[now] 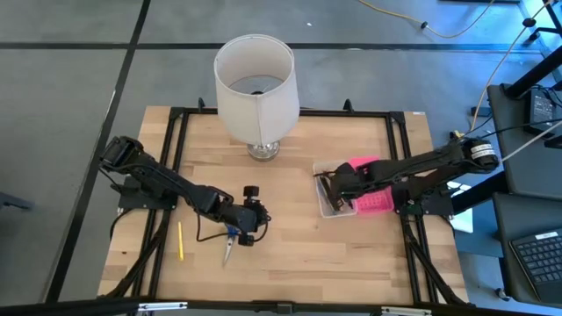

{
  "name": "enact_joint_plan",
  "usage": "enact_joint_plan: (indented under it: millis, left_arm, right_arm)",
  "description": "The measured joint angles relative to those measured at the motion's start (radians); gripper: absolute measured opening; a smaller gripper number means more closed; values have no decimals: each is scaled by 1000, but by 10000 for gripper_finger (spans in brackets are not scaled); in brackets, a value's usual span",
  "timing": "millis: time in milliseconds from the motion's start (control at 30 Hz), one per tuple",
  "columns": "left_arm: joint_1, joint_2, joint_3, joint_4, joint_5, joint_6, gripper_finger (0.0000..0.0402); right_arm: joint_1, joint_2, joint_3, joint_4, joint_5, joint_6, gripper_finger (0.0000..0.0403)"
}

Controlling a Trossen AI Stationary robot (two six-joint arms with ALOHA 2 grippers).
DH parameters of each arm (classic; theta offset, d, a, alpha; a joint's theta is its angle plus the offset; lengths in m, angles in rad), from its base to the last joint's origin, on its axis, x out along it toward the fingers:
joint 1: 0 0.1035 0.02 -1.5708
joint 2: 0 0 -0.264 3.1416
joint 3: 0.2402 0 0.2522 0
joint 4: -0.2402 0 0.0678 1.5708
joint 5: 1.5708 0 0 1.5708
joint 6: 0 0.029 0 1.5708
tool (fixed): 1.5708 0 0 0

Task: Pick & place school supplies into a supply box
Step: Put the black transparent pen into the supply box

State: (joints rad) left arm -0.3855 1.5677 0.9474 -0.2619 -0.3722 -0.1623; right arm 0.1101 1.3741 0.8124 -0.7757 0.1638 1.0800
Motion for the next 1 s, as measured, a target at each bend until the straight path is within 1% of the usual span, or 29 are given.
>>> enact_joint_plan:
  millis: [400, 633, 867, 1000]
  left_arm:
    - [0, 0, 0, -4, 0, 0, 139]
    - [0, 0, 0, -24, 10, -14, 139]
    - [0, 0, -3, -97, 86, -144, 134]
    - [-3, -11, -48, -122, 146, -283, 127]
  right_arm:
    - [0, 114, 0, 12, 5, 41, 49]
    - [0, 143, -1, 28, 12, 41, 49]
    - [0, 144, -1, 28, 5, 39, 49]
    - [0, 144, -1, 28, -20, 35, 49]
